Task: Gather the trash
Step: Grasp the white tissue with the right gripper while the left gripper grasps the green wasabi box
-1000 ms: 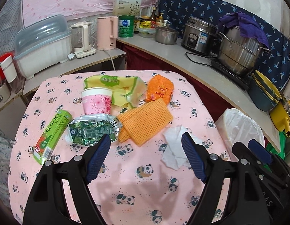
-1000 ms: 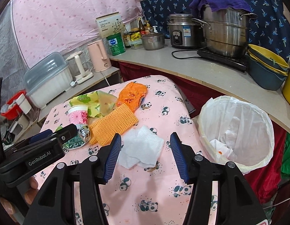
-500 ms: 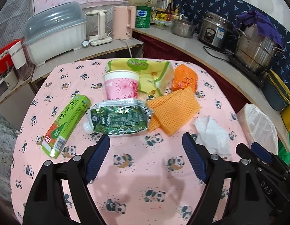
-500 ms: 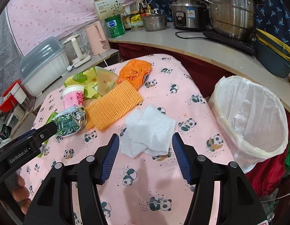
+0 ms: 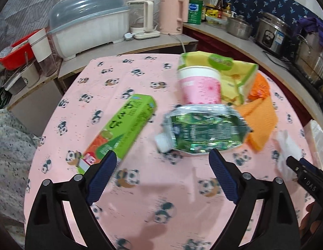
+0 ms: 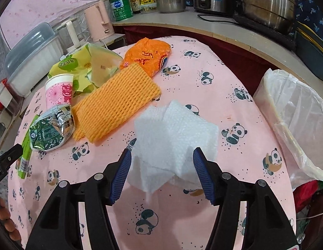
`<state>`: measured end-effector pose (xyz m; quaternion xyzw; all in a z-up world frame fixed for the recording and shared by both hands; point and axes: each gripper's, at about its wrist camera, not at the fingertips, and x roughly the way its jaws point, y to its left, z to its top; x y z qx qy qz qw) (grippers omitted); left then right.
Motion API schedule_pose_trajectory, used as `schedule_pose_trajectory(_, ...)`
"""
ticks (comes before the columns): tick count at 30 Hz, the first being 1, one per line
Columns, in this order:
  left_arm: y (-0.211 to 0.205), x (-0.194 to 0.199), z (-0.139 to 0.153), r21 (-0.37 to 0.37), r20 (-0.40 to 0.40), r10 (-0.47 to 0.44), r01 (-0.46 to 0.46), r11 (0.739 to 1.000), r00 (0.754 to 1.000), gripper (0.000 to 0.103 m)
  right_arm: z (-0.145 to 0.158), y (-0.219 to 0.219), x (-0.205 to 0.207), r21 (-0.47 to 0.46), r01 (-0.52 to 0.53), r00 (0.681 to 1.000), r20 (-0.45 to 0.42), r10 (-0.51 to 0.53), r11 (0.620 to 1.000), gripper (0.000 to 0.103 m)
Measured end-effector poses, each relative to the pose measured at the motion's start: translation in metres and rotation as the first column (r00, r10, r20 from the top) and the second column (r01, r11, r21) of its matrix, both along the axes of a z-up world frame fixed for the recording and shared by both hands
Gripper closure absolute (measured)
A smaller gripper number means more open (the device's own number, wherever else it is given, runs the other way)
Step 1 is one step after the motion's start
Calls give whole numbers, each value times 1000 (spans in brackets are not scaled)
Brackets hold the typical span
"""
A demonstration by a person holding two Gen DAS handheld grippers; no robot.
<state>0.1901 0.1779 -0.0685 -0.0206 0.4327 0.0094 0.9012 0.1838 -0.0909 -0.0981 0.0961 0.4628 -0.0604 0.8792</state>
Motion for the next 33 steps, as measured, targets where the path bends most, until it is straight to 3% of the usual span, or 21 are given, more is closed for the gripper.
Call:
schedule_pose_trajectory(6, 31, 16, -18, 63, -18, 16, -15, 998, 1000, 16, -14, 12, 13, -53, 1, 1000, -27, -3, 999, 48)
schedule_pose_trajectory(8, 40, 19, -22, 75, -21, 25, -23, 997, 999, 16, -15, 16, 14, -85, -9, 1000, -29, 6, 996, 57)
schedule_pose_trajectory(11, 51, 25, -25, 75, -27, 35, -33, 997, 999, 16, -15, 26, 15, -108, -26, 999, -29, 23, 994, 78)
schedule_pose_trajectory(12, 54, 26, -27, 74, -29, 36, -34, 997, 999, 16, -14, 29, 14, -109, -34, 999, -31, 31, 994, 90)
schedule_pose_trajectory(13, 57, 28, -28, 74, -31, 34, -32, 997, 999, 15, -13, 33, 14, -105, -44, 999, -33, 41, 994, 93)
schedule_pose_trajectory(25, 79, 39, -57, 53, -105, 42, -36, 998, 994, 15, 23, 95, 4, -49, -172, 984, 39, 174, 984, 95)
schedule_pose_trajectory(29, 81, 37, -58, 3, -116, 29, -28, 1000, 993, 29, 28, 104, 2, -27, -189, 981, 43, 190, 982, 95)
schedule_pose_trajectory(33, 75, 32, -55, -2, -113, 5, -5, 1000, 994, 43, 32, 110, -3, -25, -197, 979, 50, 198, 980, 95)
